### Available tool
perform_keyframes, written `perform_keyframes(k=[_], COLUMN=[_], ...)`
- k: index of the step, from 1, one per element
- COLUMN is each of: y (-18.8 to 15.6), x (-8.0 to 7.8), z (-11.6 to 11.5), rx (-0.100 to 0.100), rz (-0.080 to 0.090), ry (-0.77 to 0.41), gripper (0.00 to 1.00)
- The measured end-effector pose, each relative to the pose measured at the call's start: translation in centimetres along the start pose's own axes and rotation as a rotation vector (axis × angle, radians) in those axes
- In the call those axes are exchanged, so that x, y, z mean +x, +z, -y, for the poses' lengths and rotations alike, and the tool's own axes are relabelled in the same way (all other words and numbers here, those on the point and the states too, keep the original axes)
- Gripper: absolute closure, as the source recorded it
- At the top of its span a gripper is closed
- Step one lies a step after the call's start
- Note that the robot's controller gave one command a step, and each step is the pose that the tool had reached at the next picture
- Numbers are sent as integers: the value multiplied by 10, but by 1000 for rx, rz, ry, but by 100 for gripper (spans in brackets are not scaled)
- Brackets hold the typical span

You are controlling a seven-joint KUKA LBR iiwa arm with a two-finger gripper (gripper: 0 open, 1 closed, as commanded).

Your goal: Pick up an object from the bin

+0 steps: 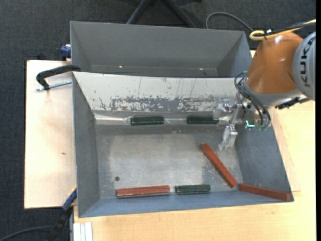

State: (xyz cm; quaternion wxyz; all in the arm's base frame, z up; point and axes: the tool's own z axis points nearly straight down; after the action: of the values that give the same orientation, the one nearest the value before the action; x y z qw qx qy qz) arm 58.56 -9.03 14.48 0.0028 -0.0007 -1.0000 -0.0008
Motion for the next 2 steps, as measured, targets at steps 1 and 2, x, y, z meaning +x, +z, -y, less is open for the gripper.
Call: perform_keyframes(k=[1, 2], y=[74, 31], x=[31, 54], z=[29, -14], rx=[1, -1], rz=[2, 8], ry=[-167, 72], gripper=[0, 0])
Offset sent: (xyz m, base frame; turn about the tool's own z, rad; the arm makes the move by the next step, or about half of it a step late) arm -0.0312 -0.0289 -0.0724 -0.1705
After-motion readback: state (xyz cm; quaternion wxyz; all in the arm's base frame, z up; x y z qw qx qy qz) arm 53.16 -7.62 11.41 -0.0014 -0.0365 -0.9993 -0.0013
